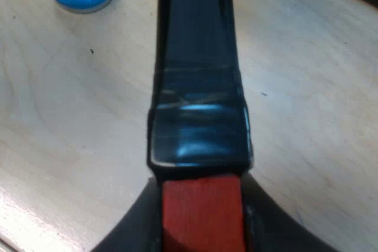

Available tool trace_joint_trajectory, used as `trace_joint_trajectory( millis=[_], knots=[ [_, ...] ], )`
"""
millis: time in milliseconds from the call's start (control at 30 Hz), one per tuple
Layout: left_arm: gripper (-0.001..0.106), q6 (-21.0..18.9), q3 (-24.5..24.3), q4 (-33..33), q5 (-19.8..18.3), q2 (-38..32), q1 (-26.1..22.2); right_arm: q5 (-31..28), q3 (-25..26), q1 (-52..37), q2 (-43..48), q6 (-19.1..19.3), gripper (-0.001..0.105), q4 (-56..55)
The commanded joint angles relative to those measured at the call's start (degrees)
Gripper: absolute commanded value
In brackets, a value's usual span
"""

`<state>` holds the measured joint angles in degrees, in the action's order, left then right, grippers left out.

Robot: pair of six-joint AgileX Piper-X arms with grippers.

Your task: Grind coffee beans and then tamp

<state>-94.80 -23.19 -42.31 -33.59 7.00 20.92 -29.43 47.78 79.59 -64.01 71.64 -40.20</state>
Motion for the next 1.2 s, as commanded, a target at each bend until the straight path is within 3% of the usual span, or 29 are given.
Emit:
trace_joint_trajectory(
  millis=[33,167,400,567,867,1200],
  knots=[
    [0.065,-0.52,-0.02,0.04,0.85,-0.26,0.24,2.93,-2.48,-3.15,0.93,1.64,0.000,5.95],
    [0.065,-0.52,-0.02,0.04,0.85,-0.26,0.24,6.31,-3.49,-6.55,0.93,8.33,0.000,9.65],
    [0.065,-0.52,-0.02,0.04,0.85,-0.26,0.24,11.59,-3.47,-12.77,0.93,11.48,0.000,11.04],
    [0.065,-0.52,-0.02,0.04,0.85,-0.26,0.24,15.63,-5.51,-14.92,0.93,18.65,0.000,16.35],
    [0.065,-0.52,-0.02,0.04,0.85,-0.26,0.24,15.75,-13.90,-14.90,0.93,19.47,0.000,26.34],
    [0.065,-0.52,-0.02,0.04,0.85,-0.26,0.24,15.44,-16.70,-14.90,-0.46,19.47,0.000,28.85]
  ],
)
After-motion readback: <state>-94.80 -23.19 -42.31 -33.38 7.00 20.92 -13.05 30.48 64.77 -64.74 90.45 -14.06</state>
